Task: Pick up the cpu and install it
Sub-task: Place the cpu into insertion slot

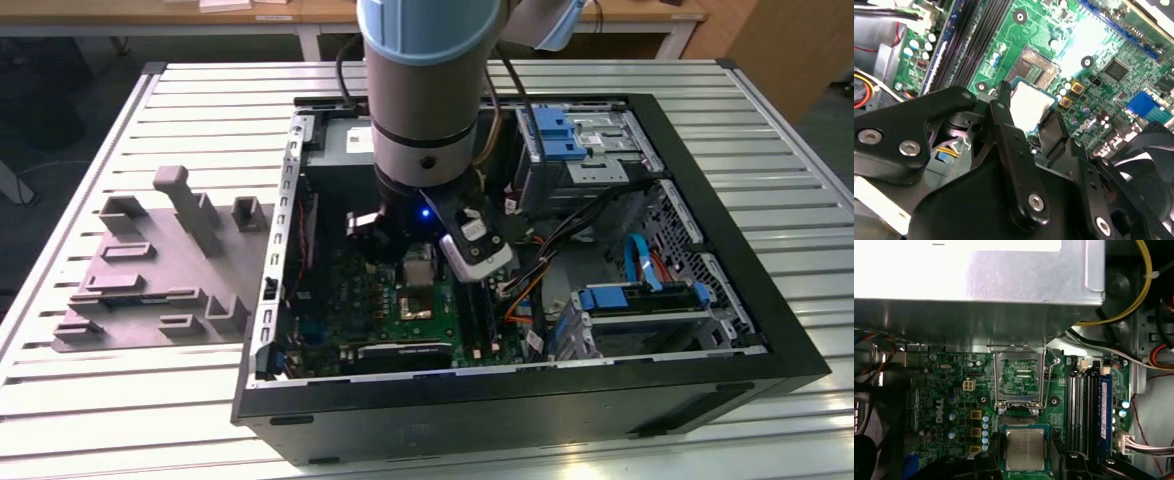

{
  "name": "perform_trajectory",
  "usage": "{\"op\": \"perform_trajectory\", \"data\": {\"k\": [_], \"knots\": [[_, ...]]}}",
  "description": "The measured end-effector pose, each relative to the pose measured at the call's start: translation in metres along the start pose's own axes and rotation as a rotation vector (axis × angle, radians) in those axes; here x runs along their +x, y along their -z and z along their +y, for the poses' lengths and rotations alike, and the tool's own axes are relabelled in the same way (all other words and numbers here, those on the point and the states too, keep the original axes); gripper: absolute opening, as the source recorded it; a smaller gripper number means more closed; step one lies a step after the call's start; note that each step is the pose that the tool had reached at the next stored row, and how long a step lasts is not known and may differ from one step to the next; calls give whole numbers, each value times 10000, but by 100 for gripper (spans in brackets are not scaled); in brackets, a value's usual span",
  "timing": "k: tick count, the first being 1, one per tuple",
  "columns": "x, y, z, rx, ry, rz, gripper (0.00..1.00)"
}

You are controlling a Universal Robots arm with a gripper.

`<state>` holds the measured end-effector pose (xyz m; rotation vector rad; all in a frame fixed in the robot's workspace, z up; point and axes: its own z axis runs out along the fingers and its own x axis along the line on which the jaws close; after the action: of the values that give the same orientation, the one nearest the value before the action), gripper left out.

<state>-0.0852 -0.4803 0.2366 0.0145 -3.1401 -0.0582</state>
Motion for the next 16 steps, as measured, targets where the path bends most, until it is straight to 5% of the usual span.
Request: {"op": "perform_trajectory", "data": {"k": [16], "knots": [[16,-34,-9,1,-1,4,47]]}}
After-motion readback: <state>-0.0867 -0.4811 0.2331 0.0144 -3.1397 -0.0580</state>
